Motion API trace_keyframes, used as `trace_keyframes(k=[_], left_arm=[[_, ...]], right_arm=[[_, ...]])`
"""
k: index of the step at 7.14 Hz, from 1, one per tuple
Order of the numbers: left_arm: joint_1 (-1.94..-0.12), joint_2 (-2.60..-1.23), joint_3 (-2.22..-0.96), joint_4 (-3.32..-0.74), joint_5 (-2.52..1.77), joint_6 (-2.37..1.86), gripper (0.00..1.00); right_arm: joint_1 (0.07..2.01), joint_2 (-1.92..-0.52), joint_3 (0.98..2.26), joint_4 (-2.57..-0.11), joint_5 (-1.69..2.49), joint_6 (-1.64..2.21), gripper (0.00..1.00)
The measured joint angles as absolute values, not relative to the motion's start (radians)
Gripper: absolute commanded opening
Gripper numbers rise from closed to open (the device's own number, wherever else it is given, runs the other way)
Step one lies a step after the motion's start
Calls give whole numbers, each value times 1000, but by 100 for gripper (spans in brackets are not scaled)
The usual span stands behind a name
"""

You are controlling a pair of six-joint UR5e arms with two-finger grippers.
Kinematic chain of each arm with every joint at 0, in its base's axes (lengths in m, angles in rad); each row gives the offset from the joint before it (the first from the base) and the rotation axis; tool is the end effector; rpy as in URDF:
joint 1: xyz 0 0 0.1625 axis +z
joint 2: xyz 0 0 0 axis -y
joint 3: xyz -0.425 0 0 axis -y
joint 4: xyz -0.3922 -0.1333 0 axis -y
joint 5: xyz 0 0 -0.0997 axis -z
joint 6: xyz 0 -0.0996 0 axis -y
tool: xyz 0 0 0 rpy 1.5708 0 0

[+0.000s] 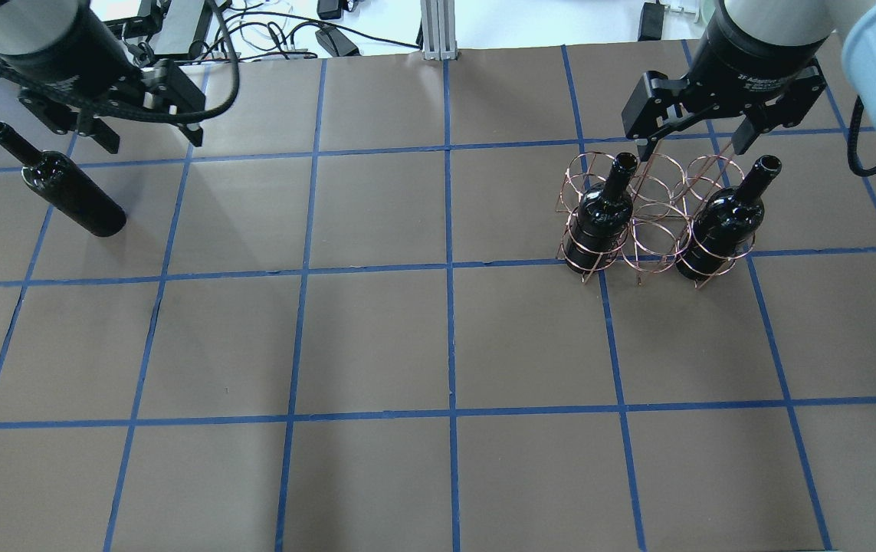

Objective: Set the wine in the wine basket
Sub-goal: 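Move the left gripper toward the lying dark wine bottle's neck, then grasp the bottle neck with the left gripper and lift it upright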

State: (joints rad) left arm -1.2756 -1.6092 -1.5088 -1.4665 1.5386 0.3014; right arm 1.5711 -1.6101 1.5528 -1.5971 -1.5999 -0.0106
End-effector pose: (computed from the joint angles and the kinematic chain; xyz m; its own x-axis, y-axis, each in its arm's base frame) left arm 0.0207 -0.5372 0.5104 -0.9999 0.0078 -0.0074 0.0087 0.9913 -0.1313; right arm 0.1305 -0.4825 0.5187 -0.9995 -0.0084 0.0299 -0.0109 0.9965 -0.0832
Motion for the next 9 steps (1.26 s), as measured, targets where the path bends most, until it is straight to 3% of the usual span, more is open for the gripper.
trace_keyframes(k=[3,7,9], left_arm=[[-1080,-1722,-1465,-1355,1538,587,100],[-1044,-1943,-1320,-1308,1538,680,100],[-1043,-2004,-1288,-1291,1526,681,93]], right_arm=[[1570,-1610,1554,-1603,-1600,-12,100],[1569,-1609,1554,-1606,-1603,-13,100],[1569,-1609,1554,-1606,-1604,-15,100]])
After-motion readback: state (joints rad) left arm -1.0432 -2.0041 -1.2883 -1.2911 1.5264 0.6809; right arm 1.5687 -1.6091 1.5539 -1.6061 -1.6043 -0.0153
